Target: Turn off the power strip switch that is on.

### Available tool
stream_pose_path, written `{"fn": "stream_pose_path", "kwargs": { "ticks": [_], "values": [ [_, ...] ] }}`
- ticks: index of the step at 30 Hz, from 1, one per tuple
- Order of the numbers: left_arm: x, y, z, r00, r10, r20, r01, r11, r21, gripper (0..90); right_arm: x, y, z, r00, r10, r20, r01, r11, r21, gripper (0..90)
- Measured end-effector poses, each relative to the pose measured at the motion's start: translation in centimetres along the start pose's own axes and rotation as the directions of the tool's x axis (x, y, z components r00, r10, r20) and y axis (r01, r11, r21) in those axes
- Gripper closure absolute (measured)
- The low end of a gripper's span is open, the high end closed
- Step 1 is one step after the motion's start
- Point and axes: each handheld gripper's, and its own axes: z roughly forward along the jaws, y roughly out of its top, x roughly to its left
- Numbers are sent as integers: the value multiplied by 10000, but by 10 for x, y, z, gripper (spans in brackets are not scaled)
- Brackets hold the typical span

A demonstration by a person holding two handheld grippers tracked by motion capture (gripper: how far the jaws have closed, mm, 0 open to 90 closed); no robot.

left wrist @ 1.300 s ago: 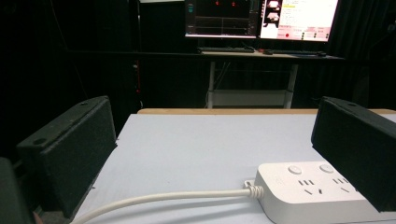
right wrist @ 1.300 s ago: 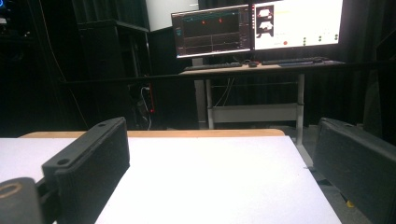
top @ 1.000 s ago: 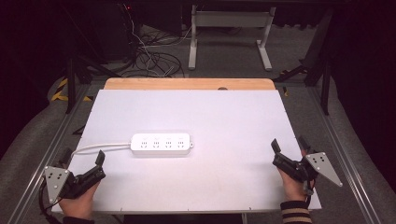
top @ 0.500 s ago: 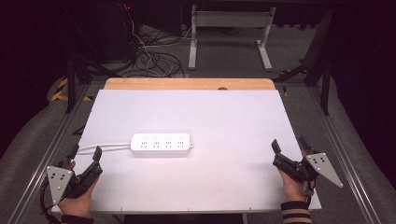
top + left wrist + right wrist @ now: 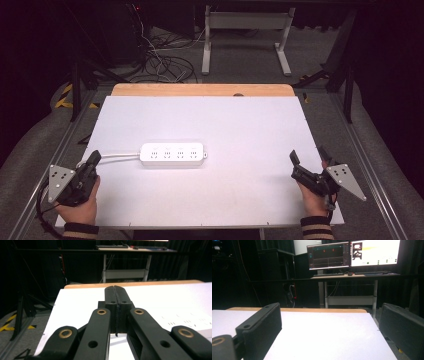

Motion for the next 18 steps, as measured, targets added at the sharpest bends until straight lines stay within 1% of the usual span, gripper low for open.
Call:
{"fn": "stream_pose_path", "kwargs": {
  "ticks": [2,4,5,7,8,10,11,13,14,15,16,17,18],
  "values": [
    [-3,7,7,9998,187,68,-188,9998,85,900,0,0,0,10000,-10,-30,11,10000,57,53],
    [-7,13,18,9997,117,212,-122,9996,254,900,0,0,0,10000,-31,-38,32,10000,78,55],
    [-9,16,24,9996,18,296,-30,9991,419,900,0,0,1,10000,7,-52,-7,10000,56,57],
    [-16,22,37,9989,67,468,-107,9963,858,900,0,0,1,10000,26,-51,-26,10000,54,61],
    [-20,26,43,9981,137,599,-201,9938,1092,900,0,0,1,10000,39,-73,-38,10000,74,63],
    [-30,34,54,9958,286,871,-406,9893,1398,900,-1,1,1,9999,83,-91,-83,9999,78,65],
    [-35,40,60,9940,321,1046,-491,9851,1649,900,-2,1,1,9999,113,-71,-112,9999,77,66],
    [-44,49,73,9911,462,1252,-722,9746,2121,900,-3,2,0,9999,156,-55,-156,9999,63,67],
    [-48,54,80,9884,541,1421,-882,9653,2458,900,-4,2,0,9999,152,-60,-152,9999,71,67],
    [-52,57,87,9878,681,1402,-1041,9576,2687,900,-4,2,0,9999,164,-32,-164,9998,71,67],
    [-56,60,92,9865,731,1463,-1132,9508,2884,900,-4,2,0,9998,183,-27,-183,9998,54,67],
    [-60,62,99,9842,745,1607,-1236,9387,3218,900,-5,3,-1,9998,189,-43,-189,9998,47,67],
    [-65,63,106,9833,866,1601,-1390,9250,3535,900,-5,3,-1,9998,196,-29,-196,9998,30,68]
  ]
}}
